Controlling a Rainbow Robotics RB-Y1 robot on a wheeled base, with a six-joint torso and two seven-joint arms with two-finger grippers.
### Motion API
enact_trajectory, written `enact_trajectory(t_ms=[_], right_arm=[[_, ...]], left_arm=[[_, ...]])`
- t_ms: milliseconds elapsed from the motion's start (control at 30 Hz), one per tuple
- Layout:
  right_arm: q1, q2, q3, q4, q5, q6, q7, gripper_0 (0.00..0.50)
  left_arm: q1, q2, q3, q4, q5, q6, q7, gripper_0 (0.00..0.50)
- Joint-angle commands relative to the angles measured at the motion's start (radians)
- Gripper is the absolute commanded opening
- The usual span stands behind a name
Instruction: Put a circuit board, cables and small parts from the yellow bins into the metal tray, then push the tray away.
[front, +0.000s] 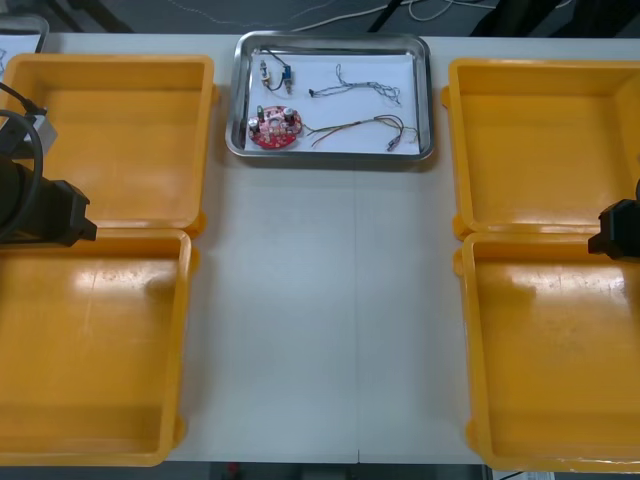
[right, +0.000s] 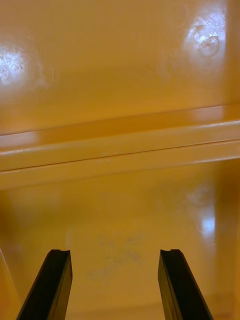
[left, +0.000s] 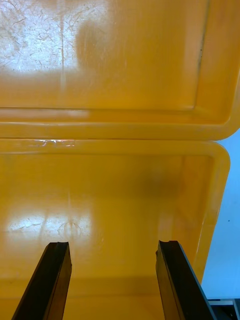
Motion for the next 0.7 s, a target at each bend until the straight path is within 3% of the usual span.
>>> enact_trajectory(t_ms=[33,700], right_arm=[[0.009,0.016,-0.032,-0.028,0.006,-0.009,0.028,0.500],[0.011,0.016,-0.032,-0.028,0.004,-0.003,0.030,0.500]], left_arm=[[0.014,0.033,0.031,-0.027,-0.009,-0.008,0.012,0.500],[0.014,0.033,0.031,-0.027,-0.009,-0.008,0.012,0.500]])
